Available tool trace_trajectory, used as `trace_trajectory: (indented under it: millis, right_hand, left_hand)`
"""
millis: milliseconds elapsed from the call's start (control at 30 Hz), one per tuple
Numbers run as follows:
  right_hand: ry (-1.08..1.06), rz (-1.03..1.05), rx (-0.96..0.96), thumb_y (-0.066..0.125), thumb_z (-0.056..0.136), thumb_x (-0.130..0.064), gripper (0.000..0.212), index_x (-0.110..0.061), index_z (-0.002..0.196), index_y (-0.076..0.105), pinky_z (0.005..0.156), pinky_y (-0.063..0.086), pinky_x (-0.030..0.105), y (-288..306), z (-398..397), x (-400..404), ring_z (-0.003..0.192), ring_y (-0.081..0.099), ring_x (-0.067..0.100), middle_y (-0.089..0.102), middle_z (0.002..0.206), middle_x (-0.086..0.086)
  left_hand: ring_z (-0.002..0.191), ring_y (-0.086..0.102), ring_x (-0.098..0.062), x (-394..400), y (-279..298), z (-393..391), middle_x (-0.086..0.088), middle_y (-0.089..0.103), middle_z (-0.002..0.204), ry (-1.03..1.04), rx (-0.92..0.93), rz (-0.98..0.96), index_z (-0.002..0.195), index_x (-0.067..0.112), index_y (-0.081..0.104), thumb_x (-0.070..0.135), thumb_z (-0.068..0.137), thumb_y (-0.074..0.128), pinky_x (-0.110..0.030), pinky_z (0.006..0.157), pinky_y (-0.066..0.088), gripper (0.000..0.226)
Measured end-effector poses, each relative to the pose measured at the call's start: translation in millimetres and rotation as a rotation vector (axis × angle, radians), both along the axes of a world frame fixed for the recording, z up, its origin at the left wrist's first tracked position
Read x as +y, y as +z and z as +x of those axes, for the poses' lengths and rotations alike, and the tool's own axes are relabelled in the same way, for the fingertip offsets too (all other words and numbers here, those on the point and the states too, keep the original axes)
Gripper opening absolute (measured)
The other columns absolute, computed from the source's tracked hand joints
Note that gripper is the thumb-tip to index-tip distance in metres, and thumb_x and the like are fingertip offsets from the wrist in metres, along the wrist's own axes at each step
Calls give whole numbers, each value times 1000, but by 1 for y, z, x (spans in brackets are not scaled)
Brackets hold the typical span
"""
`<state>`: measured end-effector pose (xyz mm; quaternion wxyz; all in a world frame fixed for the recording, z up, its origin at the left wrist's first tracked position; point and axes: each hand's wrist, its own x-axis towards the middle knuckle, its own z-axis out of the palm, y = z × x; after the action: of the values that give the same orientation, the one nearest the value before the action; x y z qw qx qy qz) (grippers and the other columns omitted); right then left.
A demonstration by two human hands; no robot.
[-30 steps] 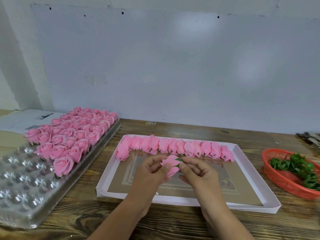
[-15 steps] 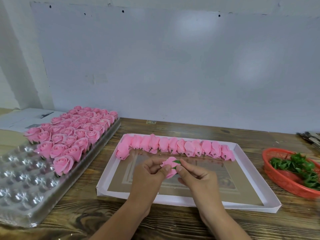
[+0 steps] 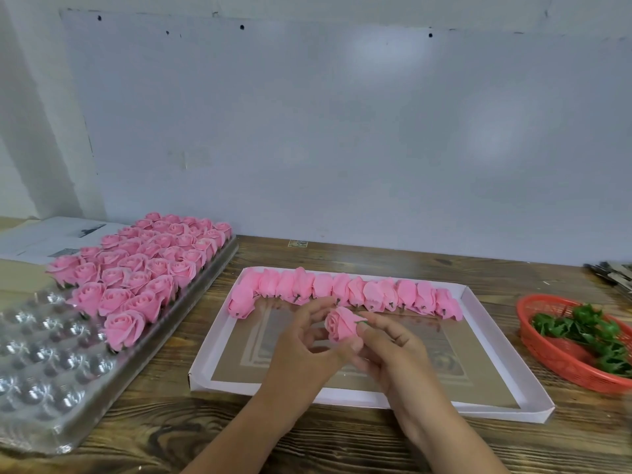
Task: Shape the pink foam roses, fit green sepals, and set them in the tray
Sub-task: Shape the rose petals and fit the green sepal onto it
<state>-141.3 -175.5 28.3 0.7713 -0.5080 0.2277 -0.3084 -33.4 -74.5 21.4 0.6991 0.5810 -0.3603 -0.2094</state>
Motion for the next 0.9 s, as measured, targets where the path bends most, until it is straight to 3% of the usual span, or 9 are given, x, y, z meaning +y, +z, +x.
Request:
trace_trajectory:
  millis: [100,233,333,500,600,700,800,900]
  right_hand:
    - [75,158,-42,69,82,-14,35,-6,116,69,76,60,34,2,0,-3,90,62,32,70,108,27]
    - [149,116,17,57,93,-13,27,-7,116,69,72,59,33,2,1,-4,80,69,22,73,89,13]
    - [134,-89,170,43,96,-4,37,-20,114,70,77,56,33,2,1,-2,97,72,17,76,105,2]
    - [55,-649,226,64,84,5,48,-32,113,69,84,55,31,3,0,6,91,68,16,74,106,-9]
    - [85,-677,224,67,84,-3,39,-32,111,70,88,55,38,0,2,8,96,69,21,75,104,-7]
    - [136,-687,257,68,80,-22,35,-36,112,68,88,57,37,-3,2,10,95,70,14,74,104,-9]
    - [153,-718,312,68,71,-39,41,-34,112,65,89,56,41,-6,2,10,97,69,11,73,104,-10]
    - [143,-745,320,70,74,-34,41,-31,114,63,90,55,42,-8,2,11,99,68,10,72,107,-11]
  left_hand:
    - [104,68,-8,-1,-4,-1,20,68,116,15,-114,45,116,54,60,41,61,87,-38,85,59,63]
    - [97,70,-13,-2,-3,-1,12,74,104,81,-165,15,107,48,68,39,68,82,-50,80,60,42]
    - [93,70,-11,-2,-3,1,13,75,101,116,-172,20,103,47,70,41,69,83,-43,76,61,37]
    - [91,67,0,-1,0,0,23,71,99,136,-228,48,103,55,64,51,61,78,-29,73,56,45]
    - [97,63,5,0,1,-1,30,66,104,133,-284,88,107,59,59,50,61,76,-19,74,49,49]
    - [105,60,6,1,4,-3,32,62,110,112,-317,72,104,65,56,58,63,73,-11,79,50,45]
    - [105,63,2,4,4,-3,28,63,111,91,-301,41,105,62,59,58,64,74,-15,83,53,44]
    - [108,64,-1,5,3,-3,24,67,112,64,-289,13,109,53,64,55,65,76,-18,88,53,46]
